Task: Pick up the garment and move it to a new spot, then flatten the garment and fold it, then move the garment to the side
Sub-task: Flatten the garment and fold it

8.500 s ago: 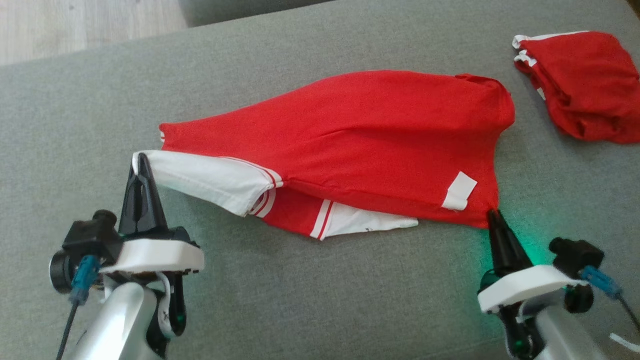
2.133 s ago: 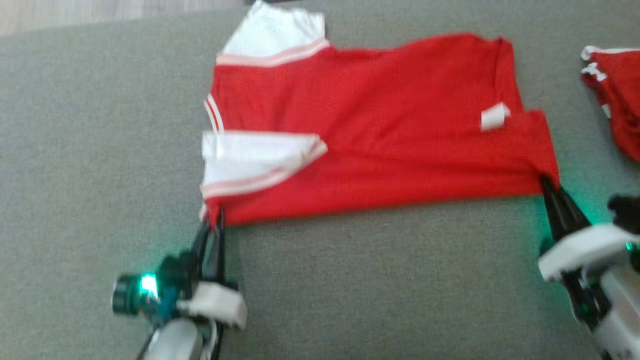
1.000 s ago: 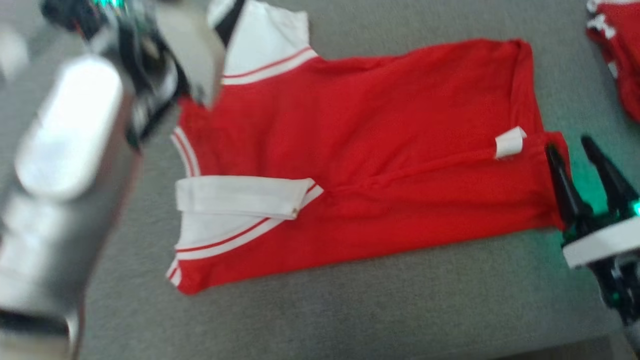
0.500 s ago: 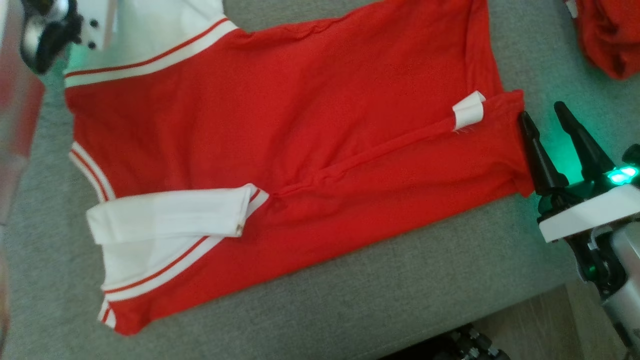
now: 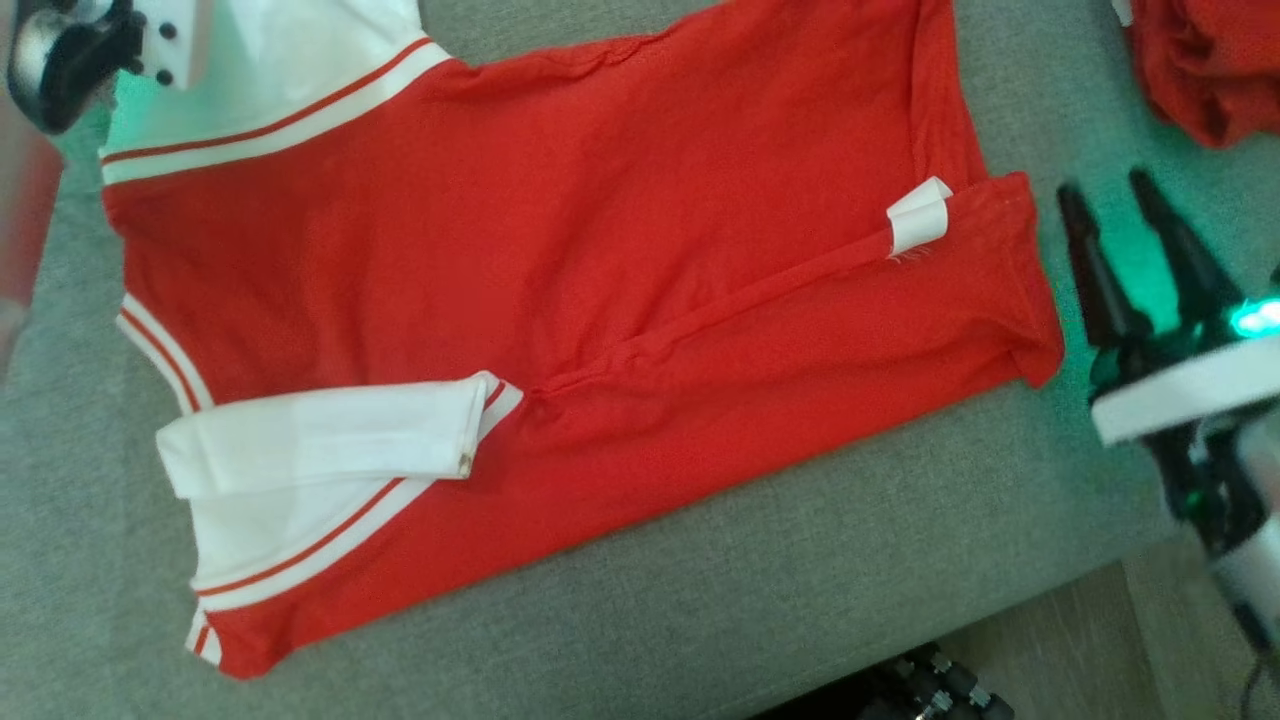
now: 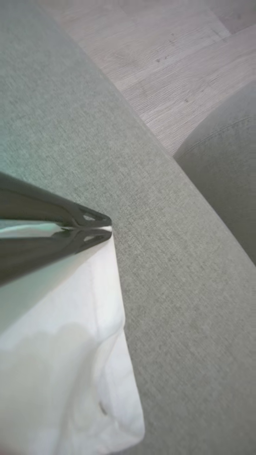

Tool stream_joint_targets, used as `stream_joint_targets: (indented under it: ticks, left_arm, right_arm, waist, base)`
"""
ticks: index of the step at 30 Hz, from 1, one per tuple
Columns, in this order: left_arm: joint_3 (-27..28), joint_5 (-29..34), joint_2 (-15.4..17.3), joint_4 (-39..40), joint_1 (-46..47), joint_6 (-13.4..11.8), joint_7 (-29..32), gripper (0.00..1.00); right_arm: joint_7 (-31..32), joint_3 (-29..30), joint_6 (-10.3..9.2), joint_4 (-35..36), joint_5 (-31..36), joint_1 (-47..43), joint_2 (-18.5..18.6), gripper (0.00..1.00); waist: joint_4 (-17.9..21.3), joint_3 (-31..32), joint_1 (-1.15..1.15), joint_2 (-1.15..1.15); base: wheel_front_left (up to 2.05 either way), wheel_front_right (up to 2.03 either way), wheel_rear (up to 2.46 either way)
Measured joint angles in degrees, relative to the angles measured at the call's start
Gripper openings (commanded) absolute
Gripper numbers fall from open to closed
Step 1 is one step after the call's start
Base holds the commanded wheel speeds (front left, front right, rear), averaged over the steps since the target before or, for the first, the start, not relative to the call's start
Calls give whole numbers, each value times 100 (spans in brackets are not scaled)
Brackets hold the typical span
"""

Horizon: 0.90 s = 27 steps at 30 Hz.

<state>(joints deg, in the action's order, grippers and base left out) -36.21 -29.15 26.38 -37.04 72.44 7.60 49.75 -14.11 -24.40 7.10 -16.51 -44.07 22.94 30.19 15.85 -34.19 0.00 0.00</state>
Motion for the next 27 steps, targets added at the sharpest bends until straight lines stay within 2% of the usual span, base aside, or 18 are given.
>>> stream_joint_targets:
  ticks: [2,7,9,10,13,20,25,26,27]
  left_arm:
    - [-88,8,34,16,-8,0,-236,0]
    - [-289,40,27,56,18,0,-660,0]
    - [-402,19,19,81,21,0,-750,0]
    - [-402,19,19,81,21,0,-750,0]
    - [-576,-91,-5,127,65,0,-861,0]
    - [-879,-274,-51,176,357,0,-1090,0]
    - [-1028,-425,-55,98,382,0,-1230,0]
    - [-1049,-450,-55,77,382,0,-1258,0]
    - [-1073,-475,-53,59,385,0,-1266,0]
  right_arm:
    - [224,-21,0,7,-159,265,41,100]
    - [1358,-377,0,-38,-695,1360,143,100]
    - [1807,-552,0,-257,-867,1805,141,100]
    - [1807,-552,0,-257,-867,1805,141,100]
    - [2319,-769,0,-708,-1014,2281,160,100]
    - [2786,-1419,0,-1523,-998,2925,256,100]
    - [2764,-1753,0,-1639,-1174,3166,307,100]
    - [2764,-1829,0,-1644,-1211,3215,333,97]
    - [2748,-1904,0,-1647,-1252,3266,356,76]
  waist:
    - [-28,40,0,0]
    - [-165,133,0,0]
    - [-246,160,0,0]
    - [-246,160,0,0]
    - [-379,182,0,0]
    - [-632,110,0,0]
    - [-702,49,0,0]
    - [-712,39,0,0]
    - [-722,29,0,0]
  base:
    - [0,0,0]
    - [0,0,0]
    - [0,0,0]
    - [0,0,0]
    - [0,0,0]
    - [0,0,0]
    - [0,0,0]
    - [0,0,0]
    - [0,0,0]
